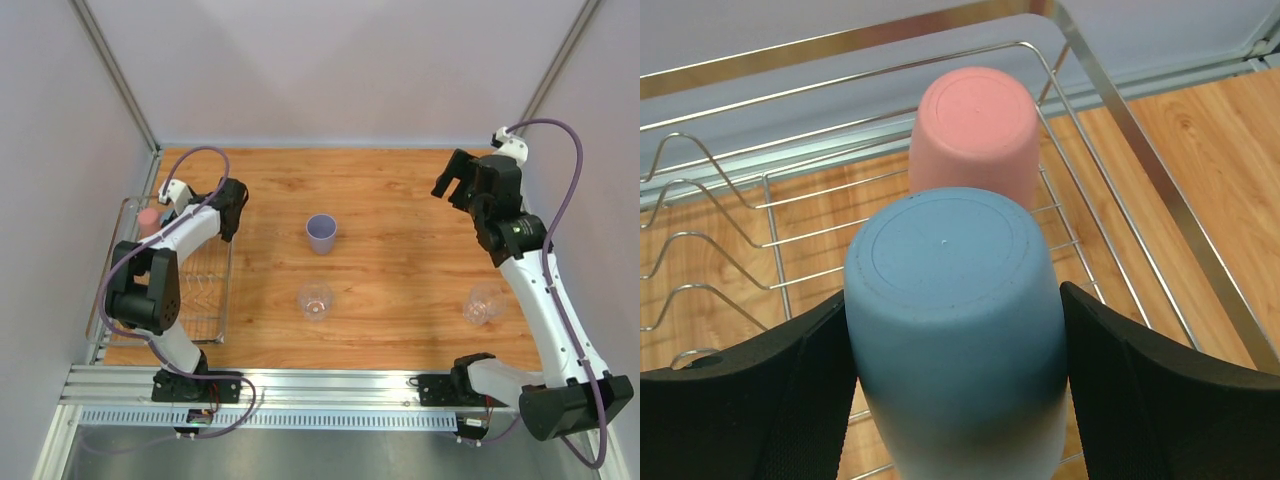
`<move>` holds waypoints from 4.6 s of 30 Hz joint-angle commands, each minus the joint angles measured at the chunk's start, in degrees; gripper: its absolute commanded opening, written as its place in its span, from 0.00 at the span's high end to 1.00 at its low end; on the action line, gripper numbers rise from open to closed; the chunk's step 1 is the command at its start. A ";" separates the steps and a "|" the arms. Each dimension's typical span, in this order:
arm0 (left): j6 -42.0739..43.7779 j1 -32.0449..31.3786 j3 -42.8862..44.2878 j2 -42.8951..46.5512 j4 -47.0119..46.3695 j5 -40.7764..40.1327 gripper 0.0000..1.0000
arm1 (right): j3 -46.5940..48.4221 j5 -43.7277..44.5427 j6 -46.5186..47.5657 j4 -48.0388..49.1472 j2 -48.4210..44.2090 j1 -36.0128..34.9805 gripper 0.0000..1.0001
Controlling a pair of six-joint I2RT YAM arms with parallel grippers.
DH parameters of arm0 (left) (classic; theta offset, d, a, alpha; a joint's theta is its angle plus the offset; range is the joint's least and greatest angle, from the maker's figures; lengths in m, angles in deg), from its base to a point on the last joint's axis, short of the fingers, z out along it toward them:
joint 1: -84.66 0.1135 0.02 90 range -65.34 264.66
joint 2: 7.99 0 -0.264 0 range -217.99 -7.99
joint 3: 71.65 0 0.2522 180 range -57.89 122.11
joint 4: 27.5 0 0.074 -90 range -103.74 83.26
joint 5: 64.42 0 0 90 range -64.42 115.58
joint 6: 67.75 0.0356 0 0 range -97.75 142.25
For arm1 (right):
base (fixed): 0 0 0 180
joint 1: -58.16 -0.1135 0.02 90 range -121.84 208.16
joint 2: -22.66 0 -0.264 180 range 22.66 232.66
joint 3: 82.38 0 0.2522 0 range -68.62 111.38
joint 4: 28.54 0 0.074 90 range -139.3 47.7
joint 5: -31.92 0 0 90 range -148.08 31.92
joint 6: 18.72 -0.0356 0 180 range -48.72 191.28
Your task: Load the cups into the dish rack
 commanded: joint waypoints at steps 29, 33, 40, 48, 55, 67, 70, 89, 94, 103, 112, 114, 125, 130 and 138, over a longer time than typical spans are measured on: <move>66.24 10.58 -20.64 10.44 -61.06 42.23 0.63 | 0.11 -6.12 0.24 3.32 3.71 3.81 0.11; 67.74 12.60 -22.14 11.24 -61.50 46.97 0.62 | 0.37 -6.47 -0.02 3.84 4.07 3.81 0.11; 71.43 15.76 -22.41 9.48 -63.43 51.64 0.62 | 1.16 -7.35 -0.11 3.76 5.12 3.81 0.12; 70.73 15.94 -22.49 7.28 -65.63 54.28 0.59 | 1.69 -8.05 -0.20 4.02 5.82 3.81 0.12; 70.90 16.03 -22.14 6.14 -66.77 53.75 0.53 | 1.87 -8.31 0.06 4.11 6.18 3.81 0.12; 71.17 15.94 -21.35 5.35 -67.04 53.75 0.37 | 2.31 -9.19 0.68 4.11 6.70 3.73 0.12; 71.43 16.03 -21.70 5.52 -67.04 53.75 0.32 | 2.40 -9.54 0.77 4.02 6.79 3.81 0.13; 71.34 15.94 -21.53 7.02 -66.34 53.57 0.11 | 1.96 -10.25 0.06 4.37 6.44 3.81 0.14; 71.17 16.03 -21.35 9.30 -66.07 53.92 0.13 | 1.96 -10.69 -0.38 4.46 6.44 3.81 0.14; 69.59 16.03 -19.51 17.11 -60.20 56.65 0.11 | 2.13 -13.75 -0.64 5.86 6.35 3.64 0.13; 68.44 15.59 -11.26 32.41 -34.33 70.24 0.09 | 6.95 -13.51 3.66 7.26 17.24 -9.53 0.10; 69.06 13.41 -7.30 34.25 -27.18 74.31 0.09 | 9.06 -13.58 3.93 6.66 22.75 -12.96 0.12; 64.58 6.54 -7.02 44.36 -14.31 78.71 0.01 | 18.75 -11.39 1.56 0.77 39.74 -22.81 0.25; 65.01 5.22 -8.61 47.62 -11.67 76.26 0.00 | 16.99 -11.39 -0.55 2.34 42.91 -24.22 0.35; 62.56 2.93 -8.17 49.12 -10.61 77.91 0.00 | 19.71 -4.46 0.59 1.12 49.32 -25.37 0.62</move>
